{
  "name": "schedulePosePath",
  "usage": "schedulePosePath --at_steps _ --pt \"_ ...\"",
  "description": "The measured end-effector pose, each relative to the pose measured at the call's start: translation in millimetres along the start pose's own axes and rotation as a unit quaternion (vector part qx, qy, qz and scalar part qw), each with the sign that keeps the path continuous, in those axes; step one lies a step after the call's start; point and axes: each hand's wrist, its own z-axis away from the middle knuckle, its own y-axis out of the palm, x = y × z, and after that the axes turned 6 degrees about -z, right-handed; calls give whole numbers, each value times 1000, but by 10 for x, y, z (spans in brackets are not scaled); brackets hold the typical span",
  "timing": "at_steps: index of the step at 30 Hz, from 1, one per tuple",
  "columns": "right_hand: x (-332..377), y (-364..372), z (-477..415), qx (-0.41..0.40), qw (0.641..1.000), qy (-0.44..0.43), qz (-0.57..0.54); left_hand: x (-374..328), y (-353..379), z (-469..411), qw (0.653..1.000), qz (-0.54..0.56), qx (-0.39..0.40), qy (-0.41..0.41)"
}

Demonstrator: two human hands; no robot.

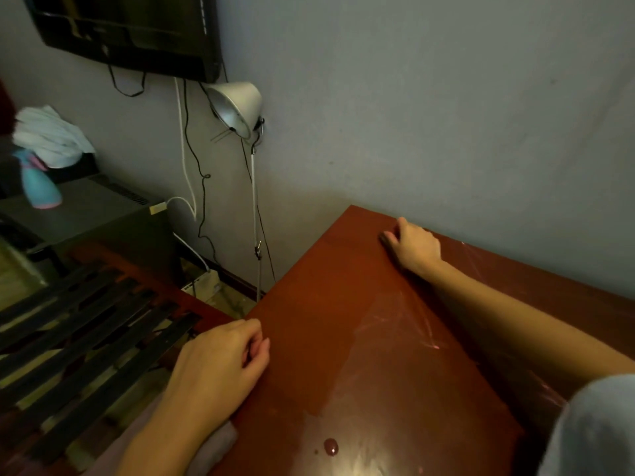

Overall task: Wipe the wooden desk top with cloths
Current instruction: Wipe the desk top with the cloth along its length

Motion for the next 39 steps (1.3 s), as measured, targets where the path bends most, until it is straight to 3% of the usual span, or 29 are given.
schedulePosePath --at_steps 3,6,10,14,19,21,25,30,32,35,39 --pt "128 -47 318 4 999 -26 18 -4 9 -5 1000 -3 0 1" --pt "588 -3 592 31 993 -113 33 7 17 -17 1000 -12 -1 5" --pt "1314 217 564 69 975 -209 -35 15 5 -19 1000 -11 10 2" --pt "1401 398 -8 73 985 -153 -33 5 -4 -9 1000 -9 9 1" --pt "452 210 -423 15 999 21 -19 -4 -7 -6 1000 -10 12 4" --pt "159 108 -316 0 999 52 -10 6 9 -8 1000 -11 11 5" --pt "205 36 164 0 1000 -11 -5 9 31 -25 1000 -10 10 6" --pt "990 122 566 75 977 -196 -45 4 21 -26 1000 -15 6 4" --pt "1213 206 471 90 968 -225 -72 5 15 -19 1000 -16 6 4" --pt "1260 326 97 81 976 -187 -73 10 17 -16 1000 -9 11 1" --pt "800 300 -392 37 995 -57 -72 12 14 -29 1000 -12 13 -2"
